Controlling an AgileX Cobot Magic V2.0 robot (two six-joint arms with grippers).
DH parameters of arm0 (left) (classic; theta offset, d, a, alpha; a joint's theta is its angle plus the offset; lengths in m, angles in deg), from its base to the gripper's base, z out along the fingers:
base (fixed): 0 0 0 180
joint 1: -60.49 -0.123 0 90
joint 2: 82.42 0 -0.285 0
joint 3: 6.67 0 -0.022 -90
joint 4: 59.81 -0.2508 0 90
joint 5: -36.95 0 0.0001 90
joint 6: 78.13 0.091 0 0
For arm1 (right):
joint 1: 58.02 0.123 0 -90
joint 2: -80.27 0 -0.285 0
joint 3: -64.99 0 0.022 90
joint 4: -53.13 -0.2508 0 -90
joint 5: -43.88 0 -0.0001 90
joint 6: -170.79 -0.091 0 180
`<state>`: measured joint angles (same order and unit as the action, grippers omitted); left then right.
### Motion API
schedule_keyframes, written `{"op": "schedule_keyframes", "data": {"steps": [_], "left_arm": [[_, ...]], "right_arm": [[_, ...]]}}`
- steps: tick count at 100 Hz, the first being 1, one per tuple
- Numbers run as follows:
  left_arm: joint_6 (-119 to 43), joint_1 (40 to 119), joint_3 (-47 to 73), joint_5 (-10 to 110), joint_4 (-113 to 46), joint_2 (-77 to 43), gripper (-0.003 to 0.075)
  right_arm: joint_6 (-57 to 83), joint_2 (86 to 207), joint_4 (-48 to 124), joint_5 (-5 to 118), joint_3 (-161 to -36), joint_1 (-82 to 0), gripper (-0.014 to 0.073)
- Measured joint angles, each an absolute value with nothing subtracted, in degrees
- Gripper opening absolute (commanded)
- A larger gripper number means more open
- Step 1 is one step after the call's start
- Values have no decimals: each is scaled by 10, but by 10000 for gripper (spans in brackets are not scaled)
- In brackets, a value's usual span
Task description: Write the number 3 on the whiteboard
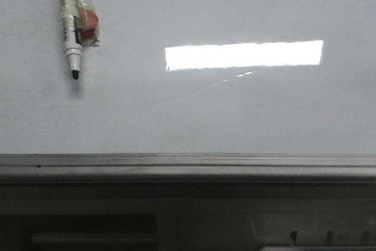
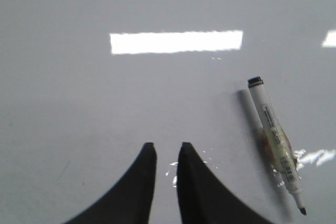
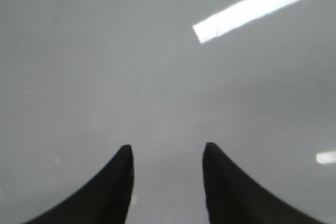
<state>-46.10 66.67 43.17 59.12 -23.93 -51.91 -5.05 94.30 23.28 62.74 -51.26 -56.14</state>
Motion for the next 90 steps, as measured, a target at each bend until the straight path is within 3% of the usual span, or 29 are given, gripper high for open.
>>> {"op": "schedule_keyframes", "data": {"steps": [7, 11, 31, 53, 70, 90], "left_arm": [[-453, 694, 405, 617, -241, -463, 489], [-450, 711, 393, 634, -241, -430, 510], [-448, 802, 354, 699, -202, -278, 391], [-448, 882, 347, 598, -111, -166, 388], [-449, 889, 346, 525, -55, -131, 388], [-450, 894, 334, 524, -35, -105, 368]], "right_arm": [[-51, 969, 233, 635, -526, -561, 369], [-51, 981, 233, 637, -534, -561, 369], [-51, 1013, 233, 639, -559, -561, 369], [-51, 1013, 233, 640, -562, -556, 369], [-51, 1013, 233, 641, -562, -556, 369], [-49, 1013, 233, 644, -562, -556, 369]]}}
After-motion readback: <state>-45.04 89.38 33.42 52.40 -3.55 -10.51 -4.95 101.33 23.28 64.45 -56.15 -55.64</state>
